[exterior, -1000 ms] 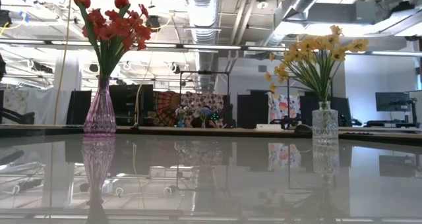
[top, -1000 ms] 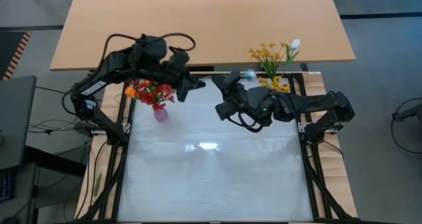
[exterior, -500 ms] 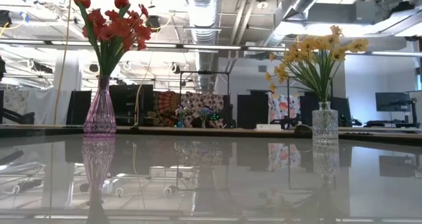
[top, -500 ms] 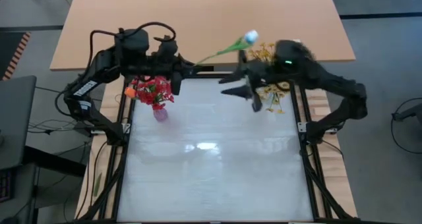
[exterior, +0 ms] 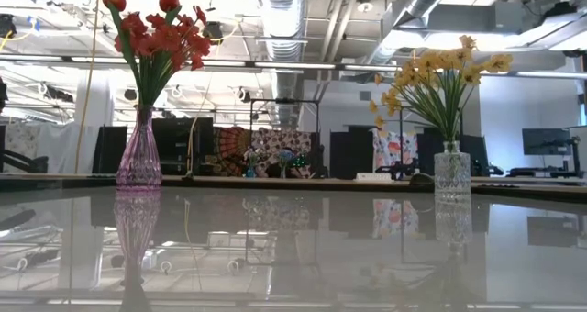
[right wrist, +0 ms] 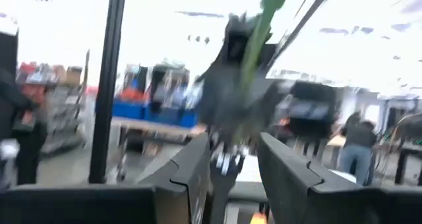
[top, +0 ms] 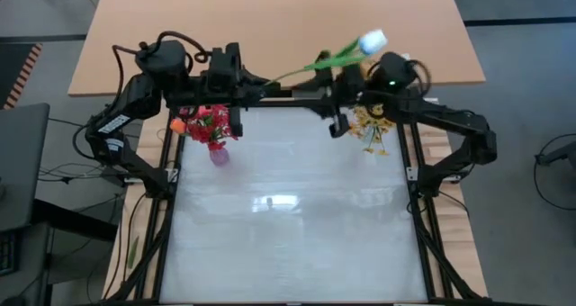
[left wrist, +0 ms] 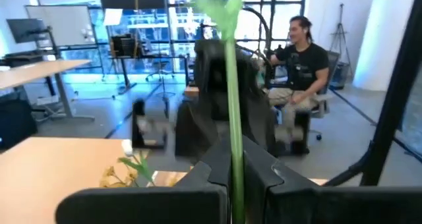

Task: Sort flowers into vase by color
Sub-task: Put the white tulip into the transparent vase, then return to Home Position

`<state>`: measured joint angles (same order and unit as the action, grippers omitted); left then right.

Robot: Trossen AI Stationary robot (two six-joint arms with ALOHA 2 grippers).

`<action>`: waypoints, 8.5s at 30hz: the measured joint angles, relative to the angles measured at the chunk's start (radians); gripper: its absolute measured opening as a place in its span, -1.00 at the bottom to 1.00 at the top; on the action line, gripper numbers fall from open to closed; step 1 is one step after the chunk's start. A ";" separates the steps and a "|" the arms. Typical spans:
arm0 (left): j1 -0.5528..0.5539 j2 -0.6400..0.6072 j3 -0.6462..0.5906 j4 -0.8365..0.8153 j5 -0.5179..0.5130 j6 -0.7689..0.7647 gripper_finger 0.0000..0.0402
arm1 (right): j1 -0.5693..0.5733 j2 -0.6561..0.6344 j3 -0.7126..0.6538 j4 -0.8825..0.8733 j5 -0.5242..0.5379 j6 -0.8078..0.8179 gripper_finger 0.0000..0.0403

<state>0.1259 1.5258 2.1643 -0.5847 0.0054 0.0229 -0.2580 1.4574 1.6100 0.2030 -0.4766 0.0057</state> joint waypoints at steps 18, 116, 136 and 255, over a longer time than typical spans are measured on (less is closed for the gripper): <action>0.001 0.048 -0.009 -0.037 0.043 0.006 -1.00 | -0.023 0.004 0.001 0.141 -0.029 0.058 -0.25; 0.074 -0.021 -0.002 -0.382 -0.230 -0.095 0.06 | -0.693 -0.450 -0.531 -1.073 0.557 0.074 -0.87; 0.073 -0.021 -0.002 -0.385 -0.222 -0.148 0.06 | -0.691 -0.360 -0.586 -1.042 0.546 0.110 -0.81; -0.047 -0.486 -0.934 0.326 -0.100 0.013 0.06 | 0.172 -0.548 -0.717 -0.357 0.287 0.192 -0.90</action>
<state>0.0793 1.0396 1.2305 -0.2589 -0.0951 0.0361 -0.0863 0.9098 0.8928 -0.1539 -0.1899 0.1976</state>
